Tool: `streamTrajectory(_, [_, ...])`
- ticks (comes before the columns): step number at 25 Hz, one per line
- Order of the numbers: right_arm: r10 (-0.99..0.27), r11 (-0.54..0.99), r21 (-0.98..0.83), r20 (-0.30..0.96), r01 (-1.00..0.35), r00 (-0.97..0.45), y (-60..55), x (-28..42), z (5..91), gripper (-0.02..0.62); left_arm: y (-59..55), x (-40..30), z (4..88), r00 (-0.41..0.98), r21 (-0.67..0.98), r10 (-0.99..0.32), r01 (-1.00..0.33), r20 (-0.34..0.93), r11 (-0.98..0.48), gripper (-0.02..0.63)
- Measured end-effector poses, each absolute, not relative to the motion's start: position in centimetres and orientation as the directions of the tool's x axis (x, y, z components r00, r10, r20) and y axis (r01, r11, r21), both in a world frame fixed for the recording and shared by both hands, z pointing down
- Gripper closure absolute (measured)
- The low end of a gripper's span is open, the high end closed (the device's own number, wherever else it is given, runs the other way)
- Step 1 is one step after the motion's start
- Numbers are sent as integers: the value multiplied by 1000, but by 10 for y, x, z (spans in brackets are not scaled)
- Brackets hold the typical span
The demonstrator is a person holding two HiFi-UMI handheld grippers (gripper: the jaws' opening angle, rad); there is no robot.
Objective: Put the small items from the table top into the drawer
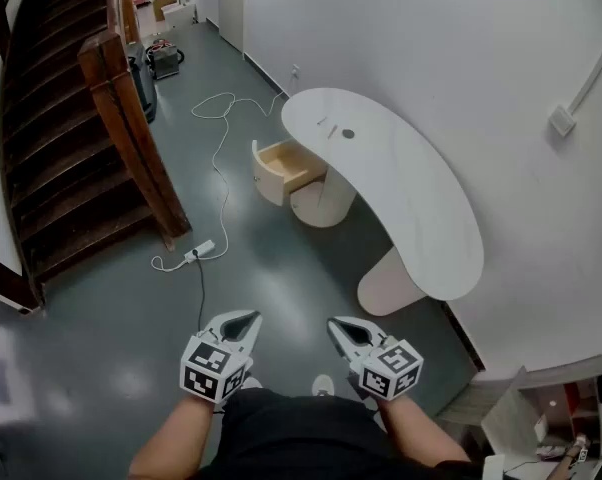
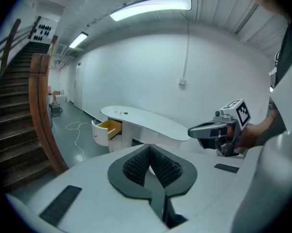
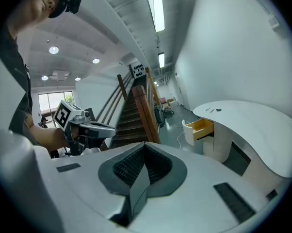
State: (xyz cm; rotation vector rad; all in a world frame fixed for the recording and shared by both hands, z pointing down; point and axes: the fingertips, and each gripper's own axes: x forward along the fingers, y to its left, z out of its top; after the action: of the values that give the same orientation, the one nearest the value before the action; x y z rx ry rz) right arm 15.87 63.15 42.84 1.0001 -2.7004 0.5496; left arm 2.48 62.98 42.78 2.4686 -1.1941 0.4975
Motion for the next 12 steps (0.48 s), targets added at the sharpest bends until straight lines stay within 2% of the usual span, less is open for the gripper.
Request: streamTrajectory(12, [-579, 702, -293, 296, -649, -759, 630, 157, 426, 591, 627, 26, 427, 585, 151, -670, -793, 457, -590, 592])
